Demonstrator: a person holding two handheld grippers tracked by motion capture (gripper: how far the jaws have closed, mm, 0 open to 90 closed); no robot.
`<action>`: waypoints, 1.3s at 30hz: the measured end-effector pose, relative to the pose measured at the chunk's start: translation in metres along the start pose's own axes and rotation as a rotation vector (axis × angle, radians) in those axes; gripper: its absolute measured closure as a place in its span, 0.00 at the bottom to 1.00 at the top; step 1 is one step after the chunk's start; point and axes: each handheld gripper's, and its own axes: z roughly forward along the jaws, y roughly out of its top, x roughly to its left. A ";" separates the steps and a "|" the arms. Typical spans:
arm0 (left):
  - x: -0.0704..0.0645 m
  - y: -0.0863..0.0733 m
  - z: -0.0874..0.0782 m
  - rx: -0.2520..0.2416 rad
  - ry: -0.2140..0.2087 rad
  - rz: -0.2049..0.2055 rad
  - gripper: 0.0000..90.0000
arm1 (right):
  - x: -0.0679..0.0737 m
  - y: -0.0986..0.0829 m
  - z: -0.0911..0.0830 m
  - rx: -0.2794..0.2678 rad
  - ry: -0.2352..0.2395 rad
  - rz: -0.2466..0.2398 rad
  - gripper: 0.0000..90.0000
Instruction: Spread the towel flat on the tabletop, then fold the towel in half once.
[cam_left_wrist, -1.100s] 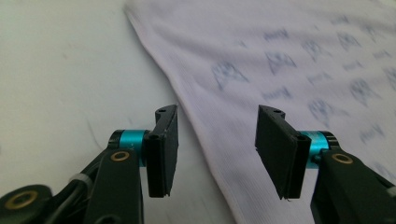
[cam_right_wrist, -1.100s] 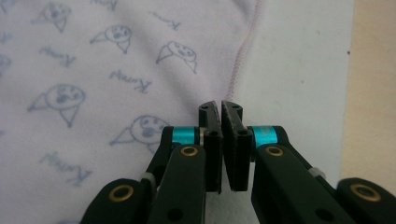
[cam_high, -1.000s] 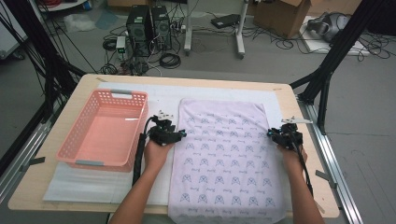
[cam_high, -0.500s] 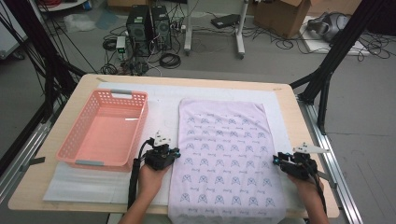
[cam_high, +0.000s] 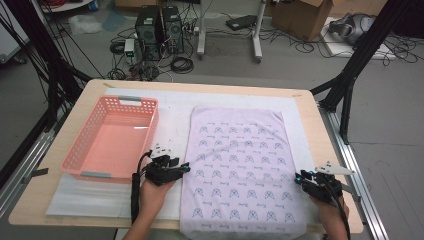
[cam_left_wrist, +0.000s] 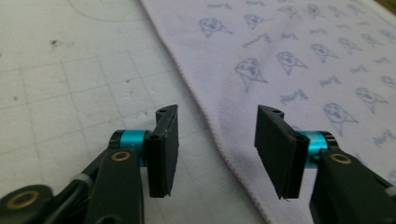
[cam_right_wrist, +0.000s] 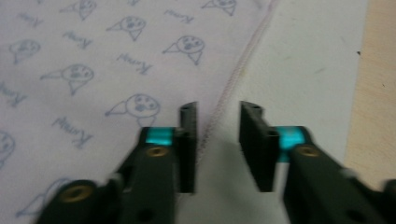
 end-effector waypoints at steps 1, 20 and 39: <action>-0.001 0.000 -0.002 -0.008 -0.025 0.005 0.47 | 0.000 -0.001 -0.001 -0.025 0.011 0.005 0.62; -0.019 0.006 -0.018 -0.181 -0.133 0.178 0.24 | 0.025 0.007 -0.015 -0.182 0.082 -0.066 0.25; -0.018 0.005 -0.014 -0.169 -0.140 0.186 0.25 | 0.018 0.012 -0.010 -0.199 0.083 -0.049 0.23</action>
